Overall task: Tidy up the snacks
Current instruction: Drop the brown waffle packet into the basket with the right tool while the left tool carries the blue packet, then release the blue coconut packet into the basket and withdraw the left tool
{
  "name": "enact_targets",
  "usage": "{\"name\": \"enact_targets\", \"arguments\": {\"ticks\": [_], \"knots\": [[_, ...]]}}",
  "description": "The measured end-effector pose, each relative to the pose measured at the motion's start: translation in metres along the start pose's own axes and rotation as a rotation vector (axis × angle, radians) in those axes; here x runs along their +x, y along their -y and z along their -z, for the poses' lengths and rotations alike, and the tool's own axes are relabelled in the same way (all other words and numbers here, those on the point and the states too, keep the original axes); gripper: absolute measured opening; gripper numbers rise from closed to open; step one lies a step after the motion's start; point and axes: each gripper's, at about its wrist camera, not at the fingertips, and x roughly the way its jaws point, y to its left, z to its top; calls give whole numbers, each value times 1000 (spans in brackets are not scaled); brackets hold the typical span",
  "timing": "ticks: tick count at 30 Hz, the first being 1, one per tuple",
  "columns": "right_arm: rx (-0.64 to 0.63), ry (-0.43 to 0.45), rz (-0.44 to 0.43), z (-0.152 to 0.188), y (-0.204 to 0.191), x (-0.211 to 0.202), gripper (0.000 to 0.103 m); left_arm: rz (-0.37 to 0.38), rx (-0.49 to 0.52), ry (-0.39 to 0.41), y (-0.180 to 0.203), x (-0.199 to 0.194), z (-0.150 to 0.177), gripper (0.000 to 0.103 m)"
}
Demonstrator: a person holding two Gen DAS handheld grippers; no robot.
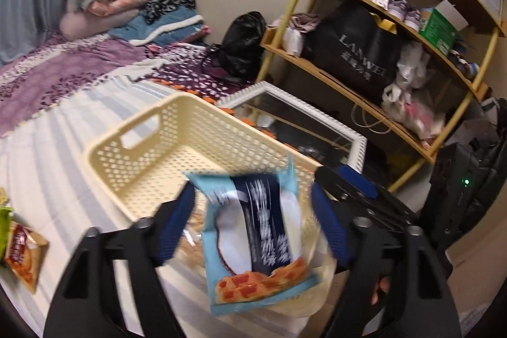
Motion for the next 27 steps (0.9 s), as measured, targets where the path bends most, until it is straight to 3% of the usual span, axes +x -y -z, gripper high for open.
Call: {"name": "enact_targets", "arguments": {"ticks": [9, 22, 27], "knots": [[1, 17, -5, -3, -4, -4, 71, -61, -25, 36, -16, -18, -5, 84], [-75, 19, -68, -11, -47, -4, 71, -167, -28, 116, -43, -63, -13, 91], [-121, 20, -111, -12, -75, -4, 77, -205, -74, 147, -68, -86, -12, 93]]}}
